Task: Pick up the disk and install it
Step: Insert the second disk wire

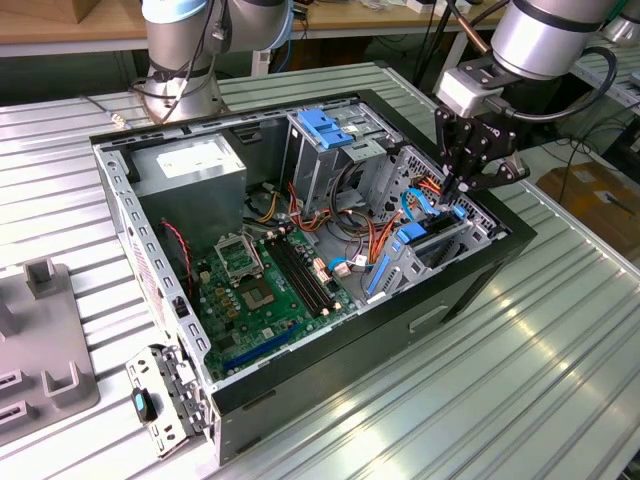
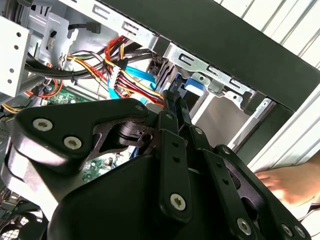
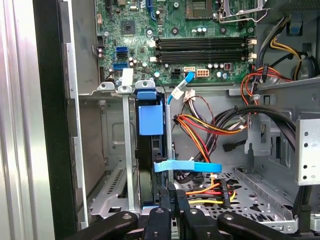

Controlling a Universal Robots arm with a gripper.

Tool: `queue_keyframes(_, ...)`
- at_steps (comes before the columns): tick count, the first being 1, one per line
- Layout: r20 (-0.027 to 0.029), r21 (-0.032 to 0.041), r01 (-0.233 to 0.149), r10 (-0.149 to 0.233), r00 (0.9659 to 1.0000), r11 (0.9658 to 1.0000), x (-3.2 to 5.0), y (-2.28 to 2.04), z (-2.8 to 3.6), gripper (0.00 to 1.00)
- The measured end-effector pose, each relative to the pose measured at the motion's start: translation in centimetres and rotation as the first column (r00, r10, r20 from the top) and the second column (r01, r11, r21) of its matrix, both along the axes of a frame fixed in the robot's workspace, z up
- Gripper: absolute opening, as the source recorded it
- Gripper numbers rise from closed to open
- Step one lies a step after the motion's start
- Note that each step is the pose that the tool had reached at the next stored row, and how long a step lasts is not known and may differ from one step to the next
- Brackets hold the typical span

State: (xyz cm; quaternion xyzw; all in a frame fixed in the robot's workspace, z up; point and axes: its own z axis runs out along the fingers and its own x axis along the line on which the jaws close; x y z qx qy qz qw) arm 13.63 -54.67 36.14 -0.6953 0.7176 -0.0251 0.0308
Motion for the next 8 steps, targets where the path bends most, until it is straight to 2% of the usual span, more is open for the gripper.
queue_keyframes(5,0.0000,0.0001,0.000,0.000,1.0000,1.0000,-0.07,0.00,0.00,0.16)
queue_keyframes(8,0.0000,0.0005,0.000,0.000,1.0000,1.0000,-0.42,-0.02,0.00,0.16)
